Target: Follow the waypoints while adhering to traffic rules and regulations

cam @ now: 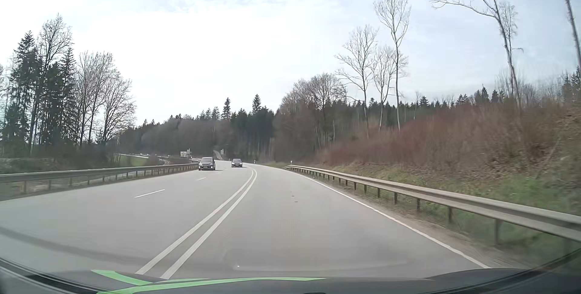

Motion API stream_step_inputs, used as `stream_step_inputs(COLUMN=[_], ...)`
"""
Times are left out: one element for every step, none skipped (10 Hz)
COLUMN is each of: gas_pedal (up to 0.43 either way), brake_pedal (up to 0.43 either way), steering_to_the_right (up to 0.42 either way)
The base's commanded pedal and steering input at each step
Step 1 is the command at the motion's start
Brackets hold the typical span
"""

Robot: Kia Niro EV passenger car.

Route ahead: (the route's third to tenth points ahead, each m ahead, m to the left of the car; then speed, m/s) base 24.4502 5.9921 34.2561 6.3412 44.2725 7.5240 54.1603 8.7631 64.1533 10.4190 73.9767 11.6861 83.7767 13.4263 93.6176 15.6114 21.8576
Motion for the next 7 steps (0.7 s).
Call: stream_step_inputs(gas_pedal=[0.150,0.157,0.157,0.157,0.157,0.157,0.157], brake_pedal=[0.000,0.000,0.000,0.000,0.000,0.000,0.000], steering_to_the_right=[-0.012,-0.012,-0.012,-0.012,-0.012,-0.012,-0.012])
